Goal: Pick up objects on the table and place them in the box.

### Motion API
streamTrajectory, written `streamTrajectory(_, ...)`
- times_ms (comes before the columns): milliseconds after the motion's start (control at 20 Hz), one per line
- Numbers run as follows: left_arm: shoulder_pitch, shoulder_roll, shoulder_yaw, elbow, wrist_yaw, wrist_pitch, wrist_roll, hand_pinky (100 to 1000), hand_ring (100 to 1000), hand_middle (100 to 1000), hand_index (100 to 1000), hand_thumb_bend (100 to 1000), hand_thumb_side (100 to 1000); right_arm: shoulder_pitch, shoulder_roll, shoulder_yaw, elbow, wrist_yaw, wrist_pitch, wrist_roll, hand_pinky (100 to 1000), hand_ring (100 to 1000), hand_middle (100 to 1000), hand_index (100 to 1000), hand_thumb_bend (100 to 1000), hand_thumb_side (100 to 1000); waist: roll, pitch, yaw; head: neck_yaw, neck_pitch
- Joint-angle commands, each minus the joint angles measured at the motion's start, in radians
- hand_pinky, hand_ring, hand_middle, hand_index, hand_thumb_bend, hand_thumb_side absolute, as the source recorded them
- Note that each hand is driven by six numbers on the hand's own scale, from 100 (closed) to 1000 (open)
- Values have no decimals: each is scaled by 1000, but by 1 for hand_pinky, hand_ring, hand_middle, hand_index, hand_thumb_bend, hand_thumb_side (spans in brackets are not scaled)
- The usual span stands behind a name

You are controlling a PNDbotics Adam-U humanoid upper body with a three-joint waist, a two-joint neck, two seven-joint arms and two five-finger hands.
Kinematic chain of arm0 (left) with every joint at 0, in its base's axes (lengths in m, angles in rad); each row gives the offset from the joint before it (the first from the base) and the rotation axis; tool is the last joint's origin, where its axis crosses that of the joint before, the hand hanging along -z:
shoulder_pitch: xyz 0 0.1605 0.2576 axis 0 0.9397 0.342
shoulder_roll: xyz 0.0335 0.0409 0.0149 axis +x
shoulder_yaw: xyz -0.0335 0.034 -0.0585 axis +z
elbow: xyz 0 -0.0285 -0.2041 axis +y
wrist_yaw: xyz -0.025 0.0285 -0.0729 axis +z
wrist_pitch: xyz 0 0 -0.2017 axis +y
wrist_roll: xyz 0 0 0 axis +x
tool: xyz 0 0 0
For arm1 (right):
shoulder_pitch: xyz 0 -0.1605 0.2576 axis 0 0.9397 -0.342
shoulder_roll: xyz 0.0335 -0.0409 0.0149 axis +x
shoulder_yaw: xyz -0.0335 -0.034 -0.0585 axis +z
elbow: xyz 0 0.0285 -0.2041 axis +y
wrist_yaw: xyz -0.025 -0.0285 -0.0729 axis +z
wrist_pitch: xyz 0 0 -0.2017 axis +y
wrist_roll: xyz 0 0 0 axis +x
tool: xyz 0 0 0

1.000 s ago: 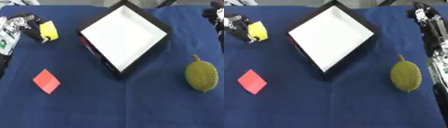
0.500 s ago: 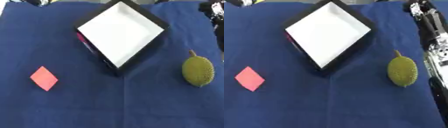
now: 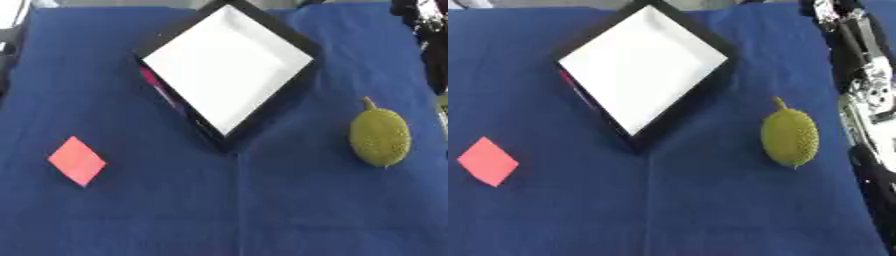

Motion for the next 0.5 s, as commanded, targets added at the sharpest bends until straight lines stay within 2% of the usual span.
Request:
streamTrajectory(50, -29, 11, 2, -24, 3, 5, 0, 733, 768, 763, 617, 241, 100, -13, -32, -9, -15, -7, -2, -3, 1000, 843, 741, 866, 100, 690, 9, -49, 0, -1, -8)
streamTrajectory(200, -34, -34, -28, -41, -14, -3, 10, 736, 768, 764, 621, 260, 100, -44, -12, -2, -6, -22, 11, -11, 1000, 844, 742, 866, 100, 712, 10, -41, -25, 34, -26)
streamTrajectory(350, -23, -102, -35, -13, -56, 4, 40, 734, 767, 764, 622, 266, 100, -51, -7, -5, 20, -19, 47, -48, 1000, 843, 741, 866, 100, 745, 11, -33, -35, 43, -38)
streamTrajectory(500, -13, -139, -44, 37, -101, 3, 68, 737, 768, 765, 626, 287, 100, -57, -3, -4, 21, -17, 68, -79, 1000, 843, 741, 866, 100, 744, 11, -26, -44, 55, -49)
